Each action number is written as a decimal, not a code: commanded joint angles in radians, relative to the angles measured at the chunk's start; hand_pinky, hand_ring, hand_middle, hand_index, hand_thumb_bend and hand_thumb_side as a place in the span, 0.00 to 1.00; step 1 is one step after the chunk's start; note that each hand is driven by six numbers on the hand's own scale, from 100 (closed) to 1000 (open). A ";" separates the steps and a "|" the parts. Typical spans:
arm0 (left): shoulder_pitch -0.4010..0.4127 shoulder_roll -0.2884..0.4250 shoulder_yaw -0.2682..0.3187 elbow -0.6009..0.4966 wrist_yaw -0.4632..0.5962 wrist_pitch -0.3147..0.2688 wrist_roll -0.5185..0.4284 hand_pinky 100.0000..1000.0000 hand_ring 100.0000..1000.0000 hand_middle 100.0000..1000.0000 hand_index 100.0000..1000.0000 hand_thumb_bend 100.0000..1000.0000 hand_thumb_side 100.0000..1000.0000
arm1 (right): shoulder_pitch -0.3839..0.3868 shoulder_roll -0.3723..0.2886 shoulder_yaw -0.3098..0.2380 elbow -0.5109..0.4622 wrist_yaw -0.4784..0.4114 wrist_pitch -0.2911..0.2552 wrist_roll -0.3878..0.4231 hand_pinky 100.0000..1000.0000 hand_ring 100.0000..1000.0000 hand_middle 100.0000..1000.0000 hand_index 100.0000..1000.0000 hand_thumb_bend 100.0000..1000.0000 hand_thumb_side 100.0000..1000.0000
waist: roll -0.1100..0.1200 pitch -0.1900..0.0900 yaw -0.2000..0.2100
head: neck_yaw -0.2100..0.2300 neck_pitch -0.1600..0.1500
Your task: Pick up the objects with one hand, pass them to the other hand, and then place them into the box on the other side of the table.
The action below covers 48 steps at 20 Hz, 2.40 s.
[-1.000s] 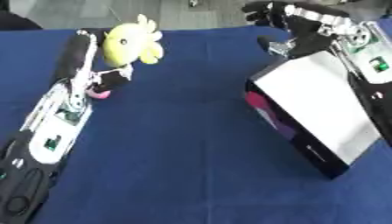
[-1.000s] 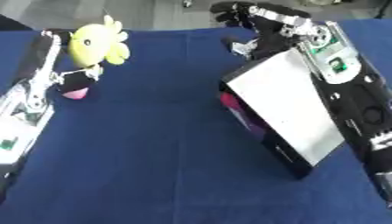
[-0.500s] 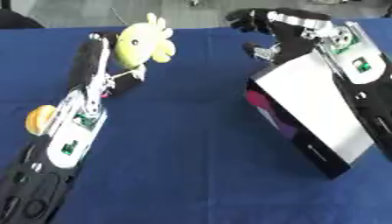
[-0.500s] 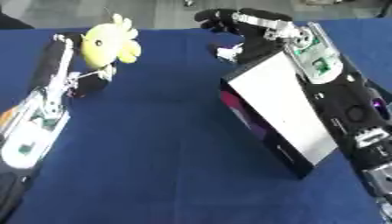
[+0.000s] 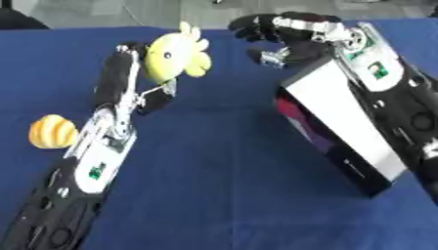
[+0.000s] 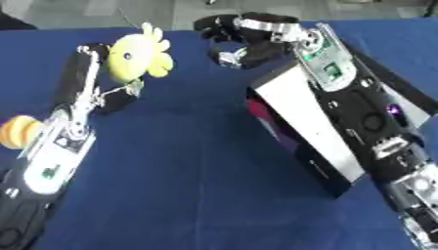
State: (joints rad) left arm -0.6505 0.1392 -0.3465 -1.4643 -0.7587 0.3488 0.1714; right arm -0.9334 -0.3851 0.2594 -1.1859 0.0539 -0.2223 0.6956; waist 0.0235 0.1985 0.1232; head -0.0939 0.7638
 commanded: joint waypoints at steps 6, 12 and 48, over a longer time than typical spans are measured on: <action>-0.022 -0.034 -0.019 -0.015 -0.079 -0.025 0.017 0.70 0.65 0.42 0.51 0.00 0.00 | 0.010 -0.056 0.013 -0.053 -0.014 0.010 -0.002 1.00 1.00 1.00 1.00 0.00 0.54 | -0.012 -0.044 0.014 | -0.041 0.006; -0.027 -0.051 -0.027 -0.018 -0.108 -0.035 0.036 0.70 0.64 0.41 0.51 0.00 0.00 | 0.059 -0.123 0.033 -0.138 -0.068 0.031 0.008 1.00 1.00 1.00 1.00 0.00 0.56 | -0.017 -0.047 0.025 | -0.057 0.006; -0.047 -0.162 -0.055 0.050 -0.199 -0.070 0.072 0.69 0.64 0.41 0.52 0.00 0.00 | 0.043 -0.083 0.075 -0.160 -0.087 0.095 0.084 1.00 1.00 1.00 1.00 0.00 0.70 | -0.028 -0.050 0.074 | -0.119 0.006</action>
State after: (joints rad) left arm -0.6779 -0.0137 -0.3989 -1.4054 -0.9485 0.2809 0.2368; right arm -0.8661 -0.4608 0.3406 -1.3370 -0.0352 -0.1293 0.7763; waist 0.0091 0.1926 0.1971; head -0.2077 0.7644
